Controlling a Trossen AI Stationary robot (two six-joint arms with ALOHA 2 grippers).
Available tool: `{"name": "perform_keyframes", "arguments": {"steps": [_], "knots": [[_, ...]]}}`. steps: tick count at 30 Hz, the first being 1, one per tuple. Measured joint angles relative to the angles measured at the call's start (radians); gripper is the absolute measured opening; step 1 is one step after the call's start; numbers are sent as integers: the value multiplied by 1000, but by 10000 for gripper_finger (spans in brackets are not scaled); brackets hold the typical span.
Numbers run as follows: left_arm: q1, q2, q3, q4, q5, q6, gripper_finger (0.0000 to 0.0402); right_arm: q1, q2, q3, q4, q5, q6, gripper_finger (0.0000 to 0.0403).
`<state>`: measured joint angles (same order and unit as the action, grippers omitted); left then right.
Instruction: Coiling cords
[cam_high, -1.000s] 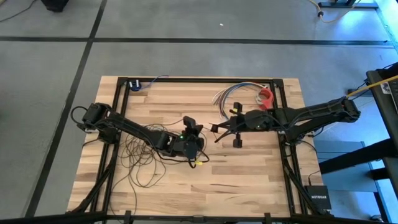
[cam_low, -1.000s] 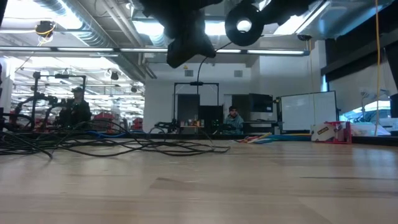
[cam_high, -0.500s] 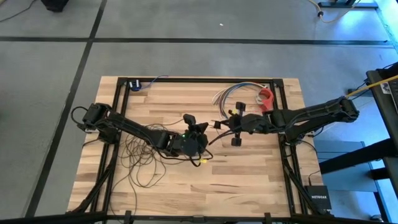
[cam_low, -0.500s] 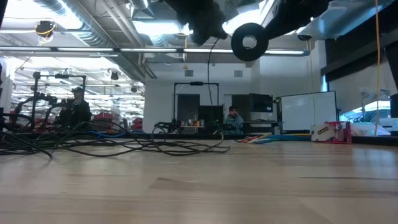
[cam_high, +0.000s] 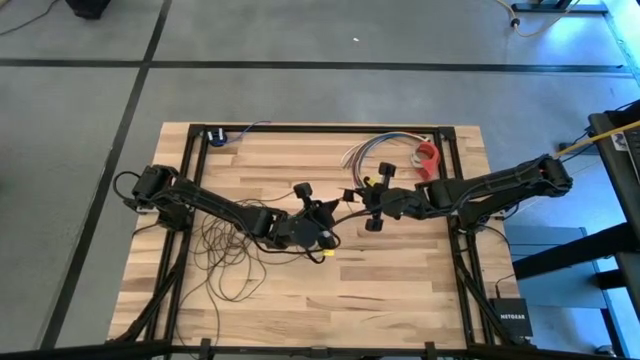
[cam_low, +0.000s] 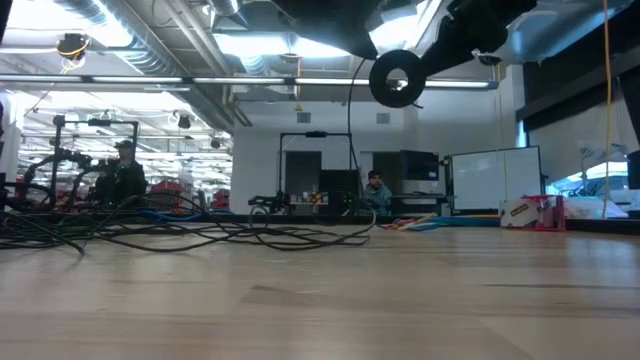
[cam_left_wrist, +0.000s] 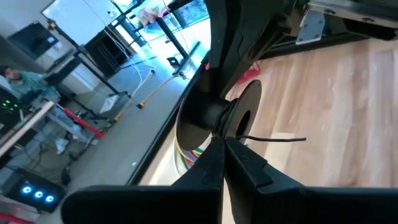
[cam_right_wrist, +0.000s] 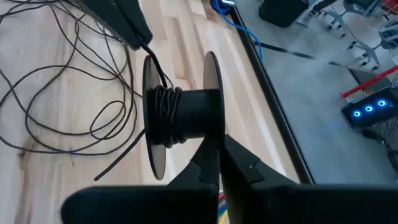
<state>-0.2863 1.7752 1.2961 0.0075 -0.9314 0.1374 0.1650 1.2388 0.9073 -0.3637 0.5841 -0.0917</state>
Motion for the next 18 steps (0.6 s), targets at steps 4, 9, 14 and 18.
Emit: {"name": "perform_keyframes", "arguments": {"steps": [4, 9, 14, 18], "knots": [[0, -1, 2, -33, 4, -35, 0, -1, 0, 0, 0, 1, 0, 1], [12, -2, 2, -86, 16, -106, 25, -3, 0, -1, -3, 16, -4, 1], [13, -3, 2, -147, 19, -156, 73, -3, 1, -2, -2, 25, -15, 1], [6, -3, 2, -204, 19, -170, 96, -3, 1, -2, 0, 22, -19, 1]]}}
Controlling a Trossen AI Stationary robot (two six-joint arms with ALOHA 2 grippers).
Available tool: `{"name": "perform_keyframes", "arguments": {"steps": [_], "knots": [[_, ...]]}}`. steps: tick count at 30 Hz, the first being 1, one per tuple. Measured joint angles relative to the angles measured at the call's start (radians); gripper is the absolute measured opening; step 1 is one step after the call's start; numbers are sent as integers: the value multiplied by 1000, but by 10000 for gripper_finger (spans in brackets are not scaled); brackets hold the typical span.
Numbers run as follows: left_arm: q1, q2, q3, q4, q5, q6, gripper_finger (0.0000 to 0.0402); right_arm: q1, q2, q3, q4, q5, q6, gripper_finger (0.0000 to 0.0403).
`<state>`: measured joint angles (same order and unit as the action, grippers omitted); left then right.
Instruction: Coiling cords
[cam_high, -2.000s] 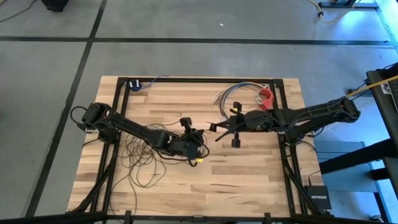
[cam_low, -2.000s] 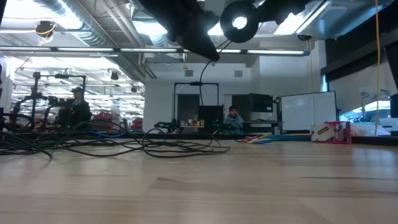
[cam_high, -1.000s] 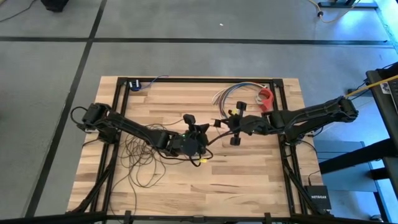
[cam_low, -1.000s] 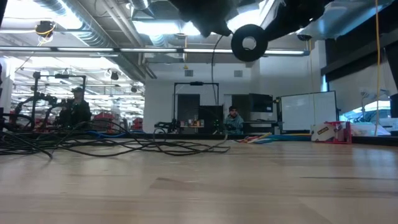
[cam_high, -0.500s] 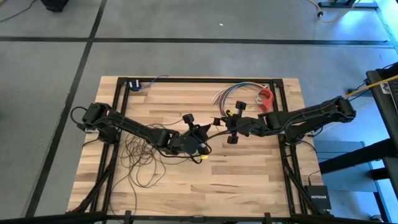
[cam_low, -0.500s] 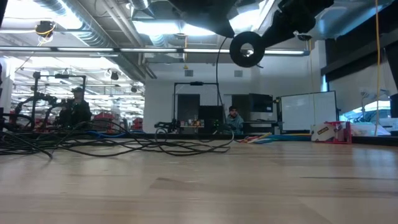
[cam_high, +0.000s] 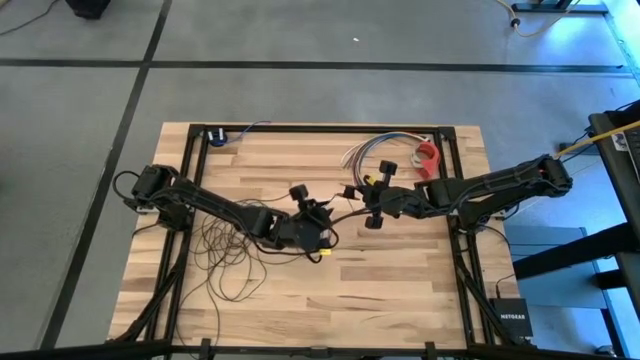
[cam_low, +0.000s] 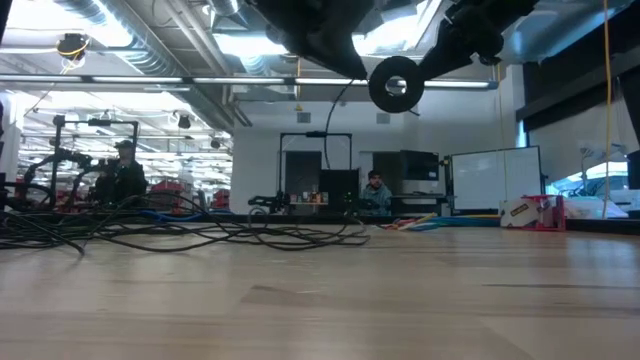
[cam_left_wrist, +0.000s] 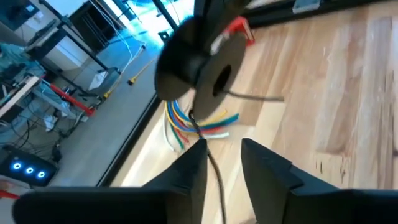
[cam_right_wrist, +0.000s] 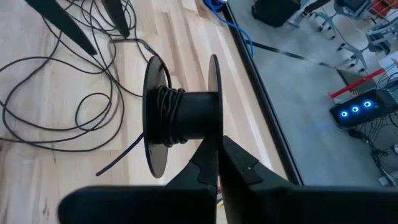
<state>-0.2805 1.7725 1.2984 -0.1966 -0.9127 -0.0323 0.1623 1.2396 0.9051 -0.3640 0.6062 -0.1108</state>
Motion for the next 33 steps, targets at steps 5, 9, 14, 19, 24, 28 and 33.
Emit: {"name": "perform_keyframes", "arguments": {"steps": [5, 9, 14, 19, 24, 28, 33], "knots": [[-7, 0, 0, -62, -1, -66, 103, 0, 0, 0, 0, -5, 0, 1], [-10, 0, 0, -153, -1, -142, 99, 0, 0, 0, 1, -14, 0, 1], [-5, 0, -12, -226, 47, -263, 97, 0, 0, 0, 3, -14, 0, 1], [27, -1, -123, -95, 146, -296, 97, 1, 0, 0, 3, -15, 0, 1], [95, 4, -269, 188, 255, -281, 110, 1, 0, 0, 3, -15, 0, 1], [164, 6, -346, 370, 368, -255, 136, 1, 0, 1, 4, -21, -3, 1], [236, 27, -364, 401, 409, -252, 179, 1, 0, 1, 3, -23, -6, 1]]}}
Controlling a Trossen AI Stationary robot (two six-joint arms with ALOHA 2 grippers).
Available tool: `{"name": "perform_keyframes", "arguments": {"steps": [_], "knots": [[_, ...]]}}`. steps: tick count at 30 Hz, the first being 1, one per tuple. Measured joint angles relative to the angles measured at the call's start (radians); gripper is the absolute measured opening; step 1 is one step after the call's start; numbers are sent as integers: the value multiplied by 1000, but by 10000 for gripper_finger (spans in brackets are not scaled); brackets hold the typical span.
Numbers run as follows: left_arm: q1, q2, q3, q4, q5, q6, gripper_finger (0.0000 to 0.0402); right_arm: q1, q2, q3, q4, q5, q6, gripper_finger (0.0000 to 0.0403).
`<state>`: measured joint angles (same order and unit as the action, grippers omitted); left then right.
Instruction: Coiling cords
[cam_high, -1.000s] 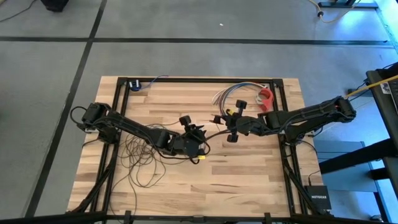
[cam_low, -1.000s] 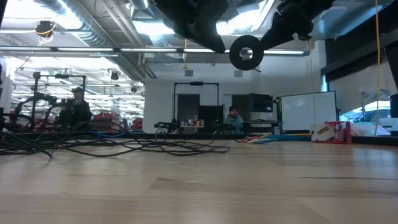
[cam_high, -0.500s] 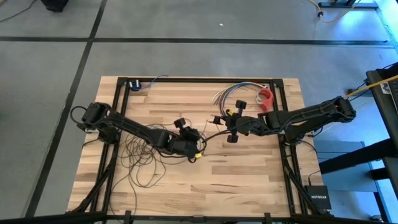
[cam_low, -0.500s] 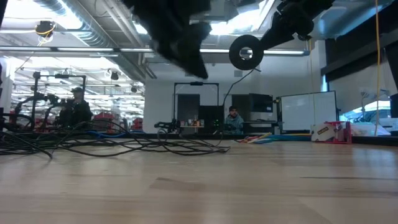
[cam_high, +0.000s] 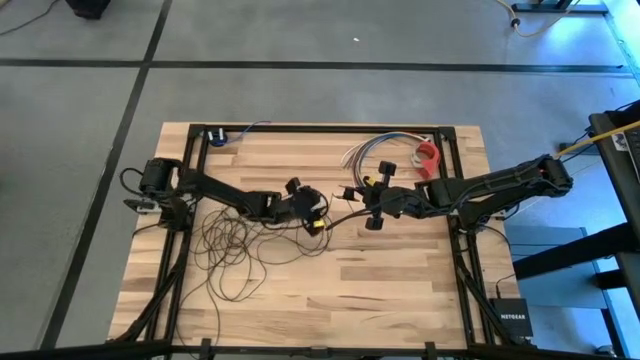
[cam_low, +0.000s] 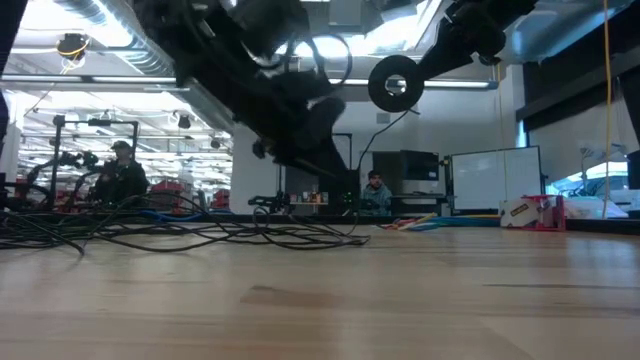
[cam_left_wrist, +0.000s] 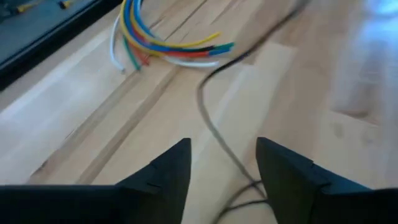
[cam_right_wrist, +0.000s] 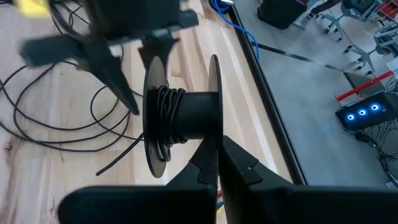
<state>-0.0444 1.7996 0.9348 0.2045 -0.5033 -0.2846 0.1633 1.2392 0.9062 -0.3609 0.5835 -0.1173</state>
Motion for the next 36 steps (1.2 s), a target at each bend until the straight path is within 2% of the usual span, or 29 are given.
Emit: {"name": "perform_keyframes", "arguments": {"steps": [4, 14, 21, 24, 31, 36], "knots": [[35, 72, 0, 116, 37, 41, 195, 0, 0, 0, 0, 0, -13, 1], [85, 214, 0, 342, 120, 109, 198, 0, 0, 1, 0, 0, -17, 1], [105, 269, 0, 382, 124, 109, 192, 0, 0, 1, -9, 0, -17, 1], [105, 270, 0, 382, 123, 114, 155, 0, 0, 1, -8, 0, -18, 1], [98, 268, 0, 362, 123, 149, 16, 0, 0, 1, -8, 0, -19, 1], [85, 191, 0, 218, 104, 128, 11, 0, 0, 1, -21, 0, -19, 1]]}}
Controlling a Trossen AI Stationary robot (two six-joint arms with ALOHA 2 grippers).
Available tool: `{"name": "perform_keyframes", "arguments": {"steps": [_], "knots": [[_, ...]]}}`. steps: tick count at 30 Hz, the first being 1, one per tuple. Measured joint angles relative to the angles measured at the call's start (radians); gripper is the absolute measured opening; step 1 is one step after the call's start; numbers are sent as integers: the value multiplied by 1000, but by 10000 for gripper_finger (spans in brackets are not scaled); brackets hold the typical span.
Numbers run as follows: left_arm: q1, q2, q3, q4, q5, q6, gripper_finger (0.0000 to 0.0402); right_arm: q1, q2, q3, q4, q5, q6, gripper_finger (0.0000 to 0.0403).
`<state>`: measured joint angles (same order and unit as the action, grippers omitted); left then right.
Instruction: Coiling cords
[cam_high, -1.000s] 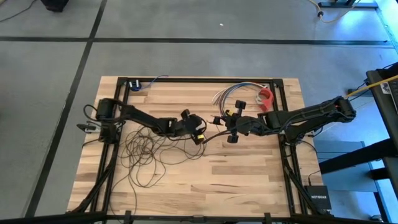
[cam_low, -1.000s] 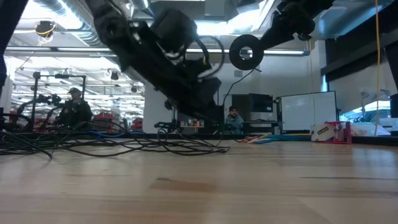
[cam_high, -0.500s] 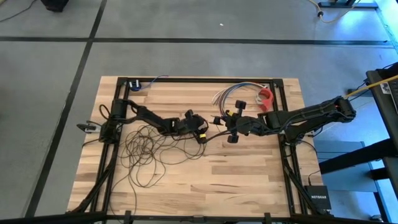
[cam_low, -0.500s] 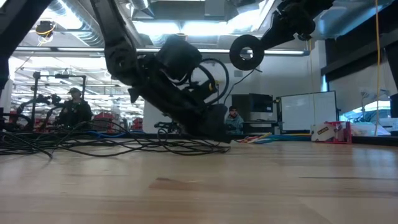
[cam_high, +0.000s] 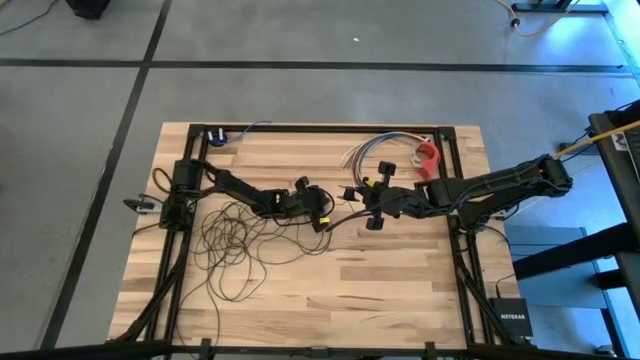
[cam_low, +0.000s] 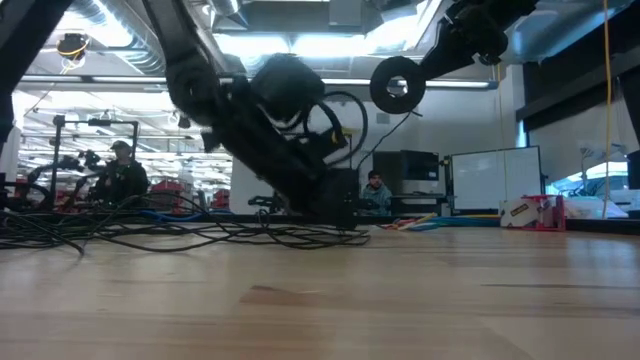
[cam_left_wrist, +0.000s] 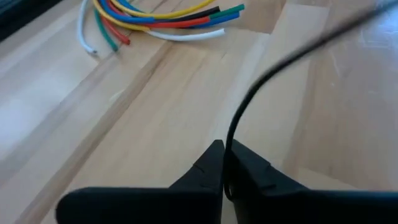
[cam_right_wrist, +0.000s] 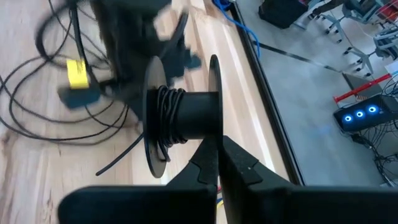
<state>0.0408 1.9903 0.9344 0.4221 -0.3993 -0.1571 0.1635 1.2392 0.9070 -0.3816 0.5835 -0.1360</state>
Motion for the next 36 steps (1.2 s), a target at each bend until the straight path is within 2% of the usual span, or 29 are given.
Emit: {"name": "perform_keyframes", "arguments": {"steps": [8, 17, 28, 36], "knots": [[-39, -179, 0, -260, -103, -35, 2, 1, 0, 0, -24, -76, 26, 1], [-38, -262, -3, -443, -166, -102, 2, 1, 0, 0, -21, -183, 35, 1], [-125, -430, -20, -405, -167, -133, 3, 0, 0, -15, -63, -112, 44, 1], [-166, -463, -19, -341, -166, -146, 3, 1, 48, -55, -20, -96, 58, 1]]}}
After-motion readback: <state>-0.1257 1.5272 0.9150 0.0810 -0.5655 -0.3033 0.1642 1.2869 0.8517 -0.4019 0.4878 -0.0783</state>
